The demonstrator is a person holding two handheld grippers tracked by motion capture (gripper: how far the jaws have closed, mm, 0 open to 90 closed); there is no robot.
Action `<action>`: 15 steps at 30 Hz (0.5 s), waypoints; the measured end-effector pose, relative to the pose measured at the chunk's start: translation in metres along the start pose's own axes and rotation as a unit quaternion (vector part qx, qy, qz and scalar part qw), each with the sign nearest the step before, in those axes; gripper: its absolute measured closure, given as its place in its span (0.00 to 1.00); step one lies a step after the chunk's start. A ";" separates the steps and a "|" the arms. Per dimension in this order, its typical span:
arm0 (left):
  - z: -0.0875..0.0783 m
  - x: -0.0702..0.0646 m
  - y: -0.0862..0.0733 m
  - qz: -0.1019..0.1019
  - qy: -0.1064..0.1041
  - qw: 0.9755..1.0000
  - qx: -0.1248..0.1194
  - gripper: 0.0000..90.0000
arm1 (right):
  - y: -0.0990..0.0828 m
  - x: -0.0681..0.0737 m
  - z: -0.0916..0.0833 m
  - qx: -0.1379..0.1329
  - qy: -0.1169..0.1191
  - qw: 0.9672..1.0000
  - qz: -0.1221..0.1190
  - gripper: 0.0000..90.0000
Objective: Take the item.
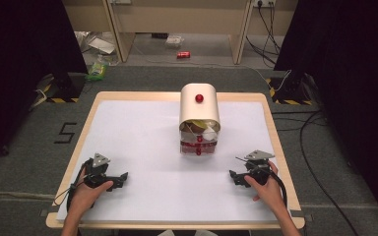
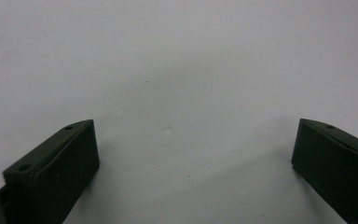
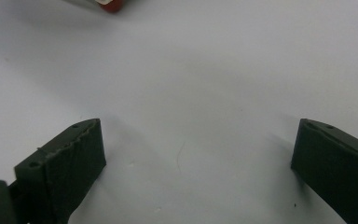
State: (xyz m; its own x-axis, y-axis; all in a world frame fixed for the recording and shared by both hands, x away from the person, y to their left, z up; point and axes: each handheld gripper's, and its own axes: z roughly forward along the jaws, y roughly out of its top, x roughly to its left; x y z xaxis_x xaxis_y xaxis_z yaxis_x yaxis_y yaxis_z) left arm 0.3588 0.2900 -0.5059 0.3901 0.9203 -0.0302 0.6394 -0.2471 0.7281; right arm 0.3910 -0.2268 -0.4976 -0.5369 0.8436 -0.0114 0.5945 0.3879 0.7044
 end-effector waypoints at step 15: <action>0.000 0.000 0.000 -0.001 0.000 1.000 -0.001 0.00 | 0.010 0.015 -0.021 -0.058 0.027 0.998 -0.018 0.17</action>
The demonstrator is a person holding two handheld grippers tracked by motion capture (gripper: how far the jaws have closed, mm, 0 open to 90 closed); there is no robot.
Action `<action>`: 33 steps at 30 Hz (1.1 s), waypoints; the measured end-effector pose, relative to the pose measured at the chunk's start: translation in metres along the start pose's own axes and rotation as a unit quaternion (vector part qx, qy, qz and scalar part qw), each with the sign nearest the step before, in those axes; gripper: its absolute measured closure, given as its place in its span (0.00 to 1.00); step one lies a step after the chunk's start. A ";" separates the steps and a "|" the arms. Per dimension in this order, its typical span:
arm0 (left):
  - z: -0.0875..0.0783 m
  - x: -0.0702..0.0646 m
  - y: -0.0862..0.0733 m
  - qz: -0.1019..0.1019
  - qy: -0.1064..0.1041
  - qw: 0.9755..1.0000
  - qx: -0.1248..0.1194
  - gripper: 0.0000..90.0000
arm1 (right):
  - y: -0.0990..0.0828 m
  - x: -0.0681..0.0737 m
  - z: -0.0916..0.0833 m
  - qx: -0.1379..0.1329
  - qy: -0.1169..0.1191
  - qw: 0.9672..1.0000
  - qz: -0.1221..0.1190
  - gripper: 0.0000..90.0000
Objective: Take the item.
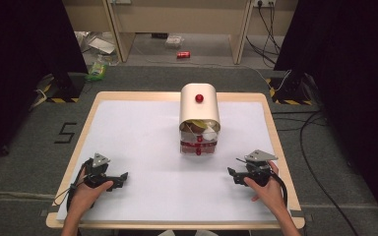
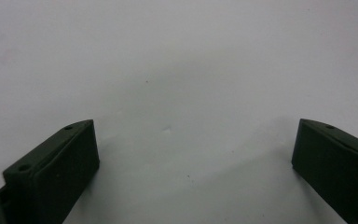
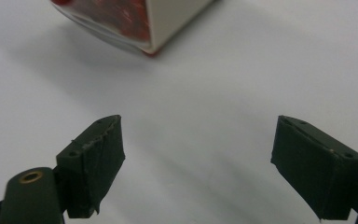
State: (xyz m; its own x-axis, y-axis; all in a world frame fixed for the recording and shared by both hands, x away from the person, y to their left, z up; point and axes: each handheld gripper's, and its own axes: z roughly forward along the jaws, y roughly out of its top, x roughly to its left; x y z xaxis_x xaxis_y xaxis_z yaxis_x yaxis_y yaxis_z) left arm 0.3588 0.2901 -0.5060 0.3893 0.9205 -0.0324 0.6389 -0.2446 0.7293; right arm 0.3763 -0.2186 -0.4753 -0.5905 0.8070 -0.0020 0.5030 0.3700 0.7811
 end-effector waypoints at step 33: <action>0.000 0.000 0.000 0.001 0.000 1.000 0.001 0.00 | 0.073 0.064 -0.038 -0.081 0.075 0.991 -0.080 0.19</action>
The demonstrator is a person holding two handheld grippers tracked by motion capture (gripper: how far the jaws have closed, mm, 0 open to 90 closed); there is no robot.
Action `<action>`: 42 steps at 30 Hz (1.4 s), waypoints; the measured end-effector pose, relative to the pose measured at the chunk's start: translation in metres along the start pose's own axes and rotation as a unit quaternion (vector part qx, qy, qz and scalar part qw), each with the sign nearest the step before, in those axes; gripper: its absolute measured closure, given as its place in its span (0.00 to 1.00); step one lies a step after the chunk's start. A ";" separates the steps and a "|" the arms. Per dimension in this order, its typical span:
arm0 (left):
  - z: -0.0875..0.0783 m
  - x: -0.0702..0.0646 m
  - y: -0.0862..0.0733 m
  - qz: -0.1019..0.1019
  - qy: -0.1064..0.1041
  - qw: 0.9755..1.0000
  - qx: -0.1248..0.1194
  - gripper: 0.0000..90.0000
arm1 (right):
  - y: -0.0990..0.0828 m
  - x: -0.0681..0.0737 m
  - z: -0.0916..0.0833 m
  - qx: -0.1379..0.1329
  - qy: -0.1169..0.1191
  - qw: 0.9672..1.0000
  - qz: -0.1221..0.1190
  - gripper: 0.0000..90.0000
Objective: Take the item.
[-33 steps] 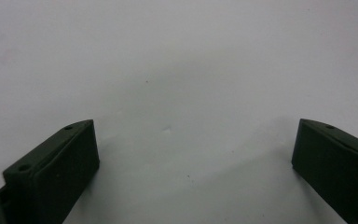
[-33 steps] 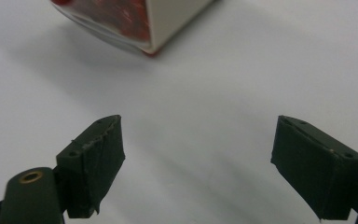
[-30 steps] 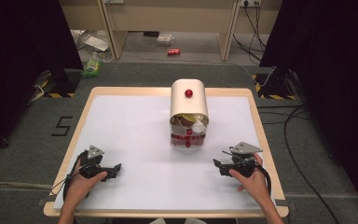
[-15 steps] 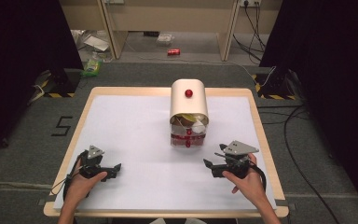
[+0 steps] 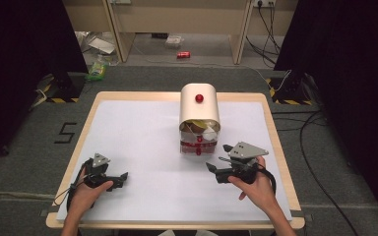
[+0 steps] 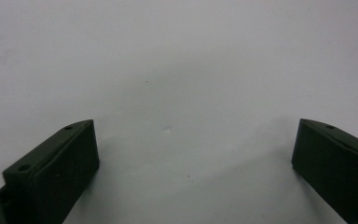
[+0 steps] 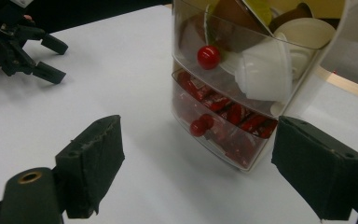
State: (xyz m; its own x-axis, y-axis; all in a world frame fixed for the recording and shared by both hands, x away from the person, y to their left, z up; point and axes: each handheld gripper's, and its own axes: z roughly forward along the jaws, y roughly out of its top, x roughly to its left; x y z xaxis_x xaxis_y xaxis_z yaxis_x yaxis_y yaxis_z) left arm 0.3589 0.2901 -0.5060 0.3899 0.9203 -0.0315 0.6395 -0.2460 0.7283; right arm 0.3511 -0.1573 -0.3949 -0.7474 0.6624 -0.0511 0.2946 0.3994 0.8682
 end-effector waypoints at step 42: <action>0.000 0.000 0.000 0.000 0.000 1.000 0.000 0.00 | 0.056 -0.007 0.049 0.005 -0.025 0.999 -0.032 0.21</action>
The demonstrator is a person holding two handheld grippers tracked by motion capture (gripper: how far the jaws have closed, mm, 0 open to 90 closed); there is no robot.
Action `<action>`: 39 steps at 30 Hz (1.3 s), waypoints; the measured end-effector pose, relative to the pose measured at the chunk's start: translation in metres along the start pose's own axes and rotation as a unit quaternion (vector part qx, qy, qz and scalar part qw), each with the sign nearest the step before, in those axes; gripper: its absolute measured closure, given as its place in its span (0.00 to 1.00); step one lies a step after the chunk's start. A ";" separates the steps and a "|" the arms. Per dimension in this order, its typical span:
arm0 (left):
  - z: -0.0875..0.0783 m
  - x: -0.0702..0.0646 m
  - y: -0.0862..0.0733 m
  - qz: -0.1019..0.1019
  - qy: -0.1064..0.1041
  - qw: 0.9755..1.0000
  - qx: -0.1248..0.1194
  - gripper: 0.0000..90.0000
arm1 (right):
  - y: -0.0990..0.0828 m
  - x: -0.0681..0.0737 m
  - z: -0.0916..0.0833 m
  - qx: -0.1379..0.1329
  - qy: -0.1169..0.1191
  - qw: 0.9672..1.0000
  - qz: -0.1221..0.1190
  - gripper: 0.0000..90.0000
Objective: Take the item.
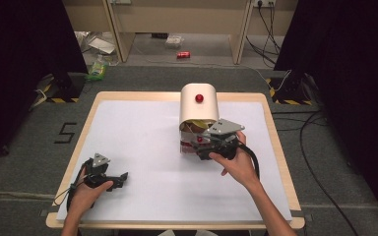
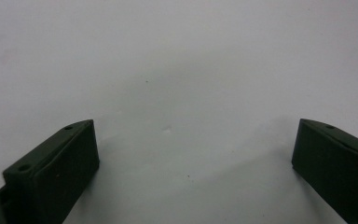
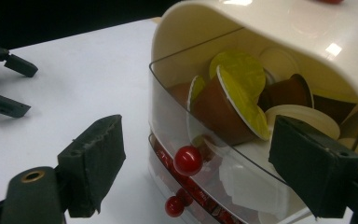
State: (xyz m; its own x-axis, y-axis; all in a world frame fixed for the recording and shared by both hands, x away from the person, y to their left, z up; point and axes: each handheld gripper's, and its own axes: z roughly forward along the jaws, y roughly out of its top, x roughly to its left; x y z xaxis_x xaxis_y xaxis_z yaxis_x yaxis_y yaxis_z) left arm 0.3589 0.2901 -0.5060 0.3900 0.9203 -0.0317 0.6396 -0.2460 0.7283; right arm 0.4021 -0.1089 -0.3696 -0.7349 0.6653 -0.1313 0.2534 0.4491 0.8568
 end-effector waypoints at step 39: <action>0.000 0.000 0.000 -0.001 0.000 1.000 -0.002 0.00 | -0.013 0.023 -0.023 0.016 0.029 0.999 -0.036 0.21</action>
State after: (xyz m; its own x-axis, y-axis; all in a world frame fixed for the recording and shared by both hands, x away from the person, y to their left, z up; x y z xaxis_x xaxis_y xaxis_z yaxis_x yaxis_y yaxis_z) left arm 0.3588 0.2901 -0.5062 0.3888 0.9207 -0.0337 0.6383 -0.2428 0.7304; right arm 0.3671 -0.1132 -0.3720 -0.7863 0.5963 -0.1619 0.2180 0.5129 0.8303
